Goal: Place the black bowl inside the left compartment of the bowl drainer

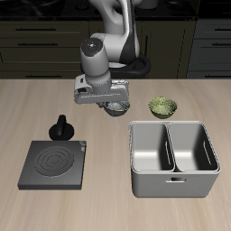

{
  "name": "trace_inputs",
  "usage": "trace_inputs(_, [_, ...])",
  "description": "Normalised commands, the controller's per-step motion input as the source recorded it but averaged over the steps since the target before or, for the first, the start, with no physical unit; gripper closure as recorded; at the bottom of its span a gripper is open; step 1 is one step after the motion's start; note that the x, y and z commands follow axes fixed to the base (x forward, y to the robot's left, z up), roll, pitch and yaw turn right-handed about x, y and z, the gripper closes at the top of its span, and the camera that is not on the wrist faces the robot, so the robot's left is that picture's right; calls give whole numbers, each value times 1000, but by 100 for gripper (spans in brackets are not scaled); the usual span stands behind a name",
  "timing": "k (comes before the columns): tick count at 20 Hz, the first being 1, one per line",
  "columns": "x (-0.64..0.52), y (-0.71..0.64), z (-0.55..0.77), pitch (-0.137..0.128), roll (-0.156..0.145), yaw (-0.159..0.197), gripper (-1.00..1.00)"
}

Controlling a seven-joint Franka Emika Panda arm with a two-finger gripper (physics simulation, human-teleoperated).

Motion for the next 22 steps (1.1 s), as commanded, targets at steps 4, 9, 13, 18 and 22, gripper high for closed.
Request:
trace_inputs(4, [29,-123,534,-70,-21,21,100])
trace_inputs(9, [20,-123,615,-83,-18,15,100])
trace_inputs(13, [-30,-29,457,-58,-3,15,100])
trace_inputs(18, [-62,-46,491,-66,-3,-3,100])
trace_inputs(22, [-119,86,404,-68,17,10,100])
